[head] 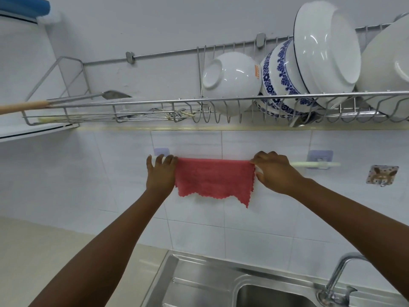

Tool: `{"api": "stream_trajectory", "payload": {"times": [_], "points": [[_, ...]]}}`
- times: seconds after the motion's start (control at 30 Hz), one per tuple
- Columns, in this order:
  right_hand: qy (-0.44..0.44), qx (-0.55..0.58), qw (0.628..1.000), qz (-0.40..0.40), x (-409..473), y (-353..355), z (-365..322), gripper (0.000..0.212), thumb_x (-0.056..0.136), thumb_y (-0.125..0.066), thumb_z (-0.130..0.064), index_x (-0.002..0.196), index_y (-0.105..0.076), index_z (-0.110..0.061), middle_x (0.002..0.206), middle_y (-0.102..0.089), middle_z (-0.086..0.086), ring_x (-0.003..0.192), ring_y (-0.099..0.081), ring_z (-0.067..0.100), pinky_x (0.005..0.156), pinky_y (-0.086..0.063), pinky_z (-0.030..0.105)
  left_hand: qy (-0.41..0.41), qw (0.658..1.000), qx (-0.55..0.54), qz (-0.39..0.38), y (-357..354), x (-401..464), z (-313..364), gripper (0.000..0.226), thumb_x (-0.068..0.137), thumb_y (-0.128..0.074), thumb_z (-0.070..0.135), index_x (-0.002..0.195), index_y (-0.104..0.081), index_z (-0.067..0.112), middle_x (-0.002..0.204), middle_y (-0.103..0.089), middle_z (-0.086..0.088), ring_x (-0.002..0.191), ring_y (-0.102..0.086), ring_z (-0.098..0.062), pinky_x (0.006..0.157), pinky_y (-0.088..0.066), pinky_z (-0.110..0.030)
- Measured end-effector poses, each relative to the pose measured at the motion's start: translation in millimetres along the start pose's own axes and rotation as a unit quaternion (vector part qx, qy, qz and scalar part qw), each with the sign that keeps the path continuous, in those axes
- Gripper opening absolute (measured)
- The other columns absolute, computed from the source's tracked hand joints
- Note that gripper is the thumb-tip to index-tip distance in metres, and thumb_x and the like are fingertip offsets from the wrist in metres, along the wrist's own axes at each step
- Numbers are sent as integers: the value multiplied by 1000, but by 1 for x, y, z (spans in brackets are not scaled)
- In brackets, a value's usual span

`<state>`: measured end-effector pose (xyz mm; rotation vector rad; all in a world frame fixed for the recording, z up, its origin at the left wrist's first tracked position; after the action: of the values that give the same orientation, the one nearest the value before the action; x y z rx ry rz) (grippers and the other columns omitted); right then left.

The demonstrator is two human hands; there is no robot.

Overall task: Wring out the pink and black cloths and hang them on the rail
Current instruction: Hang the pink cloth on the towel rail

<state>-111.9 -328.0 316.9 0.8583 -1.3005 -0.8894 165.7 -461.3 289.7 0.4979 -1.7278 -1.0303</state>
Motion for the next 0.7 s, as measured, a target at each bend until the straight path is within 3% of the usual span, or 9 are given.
{"api": "stream_trajectory", "payload": {"times": [0.13, 0.27, 0.33, 0.4, 0.43, 0.53, 0.7], "points": [[8, -3, 1000, 14, -3, 1, 0, 36, 91, -49, -25, 127, -53, -20, 127, -55, 0, 106, -51, 28, 91, -39, 41, 28, 999, 25, -30, -8, 2, -12, 61, 87, -41, -3, 145, -31, 11, 151, -39, -9, 139, -28, -39, 113, -2, -64], [0, -12, 1000, 9, -3, 1, -2, 32, 90, -47, -22, 121, -53, -18, 124, -57, -1, 104, -51, 28, 91, -41, 42, 50, 997, 21, -60, -9, 7, -8, 62, 88, -47, 8, 147, -25, 9, 155, -31, -9, 142, -20, -40, 112, -2, -65], [-5, 12, 1000, 27, -9, 2, -1, 31, 89, -50, -20, 119, -55, -16, 122, -60, 1, 107, -52, 28, 93, -41, 42, 49, 998, -20, -35, -6, 3, 5, 62, 87, -57, 15, 144, -33, 8, 150, -38, -12, 139, -27, -40, 111, -12, -64], [-14, 57, 996, 66, -24, 5, 2, 35, 85, -59, -18, 120, -58, -15, 122, -63, 4, 112, -53, 29, 97, -42, 43, -1, 992, -120, 34, -4, -9, 29, 52, 82, -62, 15, 132, -50, 8, 130, -57, -15, 124, -49, -40, 103, -35, -57], [-20, 75, 994, 82, -34, 6, 5, 37, 83, -63, -17, 120, -59, -14, 121, -64, 5, 112, -55, 29, 97, -43, 43, -33, 979, -193, 50, -3, -18, 45, 46, 82, -60, 14, 127, -55, 10, 123, -62, -14, 117, -55, -37, 99, -43, -51], [-51, 121, 987, 95, -77, -2, 15, 40, 81, -68, -17, 120, -60, -13, 120, -65, 9, 111, -58, 30, 96, -45, 42, -75, 927, -368, 10, -1, -61, 104, 33, 90, -58, 18, 122, -62, 15, 122, -65, -5, 114, -58, -22, 100, -45, -36], [-137, 196, 970, 50, -175, -40, 29, 42, 86, -63, -21, 127, -53, -18, 124, -61, 1, 115, -55, 20, 97, -43, 33, -90, 862, -492, -81, 6, -138, 189, 24, 93, -58, 25, 117, -62, 25, 121, -62, 11, 110, -57, -3, 93, -49, -24]]}}
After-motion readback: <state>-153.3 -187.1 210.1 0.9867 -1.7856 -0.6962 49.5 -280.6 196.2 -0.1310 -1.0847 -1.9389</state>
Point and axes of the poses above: each hand's wrist, its own x-axis towards the middle knuckle, its own y-axis out of the back of the hand, z = x × y, the point moved 5 cm from there along x, towards the middle knuckle
